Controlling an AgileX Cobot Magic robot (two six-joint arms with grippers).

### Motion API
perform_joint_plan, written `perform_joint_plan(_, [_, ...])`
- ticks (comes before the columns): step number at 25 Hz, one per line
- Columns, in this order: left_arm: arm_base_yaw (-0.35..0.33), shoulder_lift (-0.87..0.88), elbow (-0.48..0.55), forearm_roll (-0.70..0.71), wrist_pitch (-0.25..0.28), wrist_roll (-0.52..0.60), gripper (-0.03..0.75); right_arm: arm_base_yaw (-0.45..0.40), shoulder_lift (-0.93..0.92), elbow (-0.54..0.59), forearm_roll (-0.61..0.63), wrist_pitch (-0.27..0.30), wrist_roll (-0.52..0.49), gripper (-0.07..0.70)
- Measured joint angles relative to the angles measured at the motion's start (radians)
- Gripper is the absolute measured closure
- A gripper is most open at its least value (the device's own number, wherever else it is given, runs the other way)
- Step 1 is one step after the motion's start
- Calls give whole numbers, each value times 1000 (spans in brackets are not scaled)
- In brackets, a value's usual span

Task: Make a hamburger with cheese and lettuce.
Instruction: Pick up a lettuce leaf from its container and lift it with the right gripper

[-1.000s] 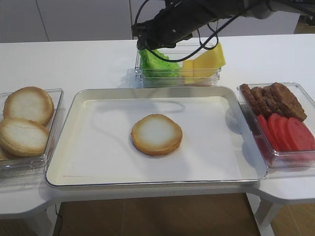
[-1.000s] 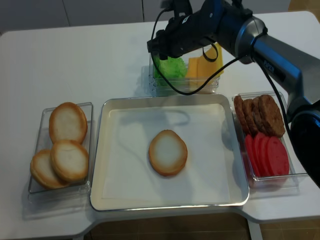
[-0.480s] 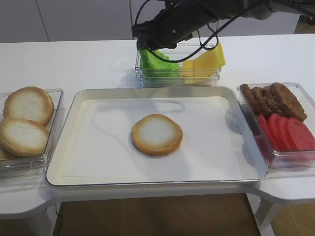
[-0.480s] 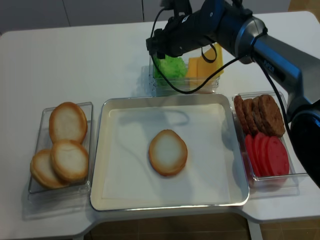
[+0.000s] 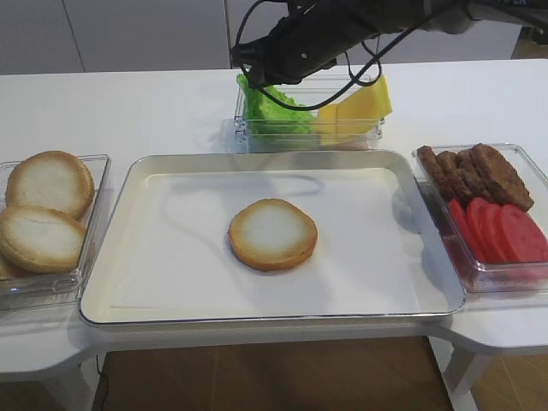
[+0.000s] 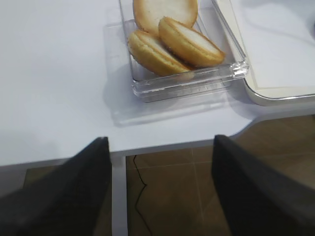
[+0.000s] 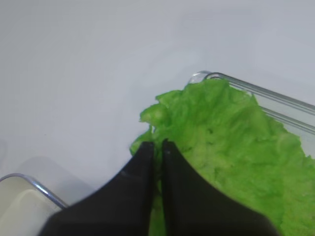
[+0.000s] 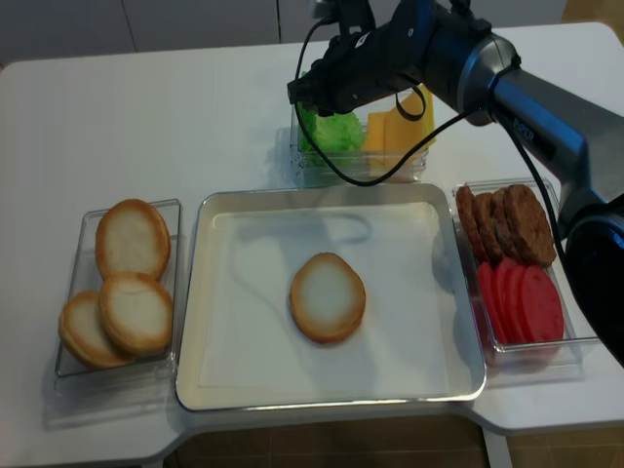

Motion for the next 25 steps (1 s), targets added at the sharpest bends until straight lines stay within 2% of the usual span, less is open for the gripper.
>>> perform_joint_plan(20, [0, 0, 0, 0, 0, 0, 237, 0, -57, 0, -10, 2, 0, 593])
perform_joint_plan(22, [0, 0, 0, 0, 0, 0, 237, -2, -65, 0, -14, 17, 0, 593])
perform_joint_plan(25, [0, 0, 0, 0, 0, 0, 237, -23, -85, 0, -22, 73, 1, 593])
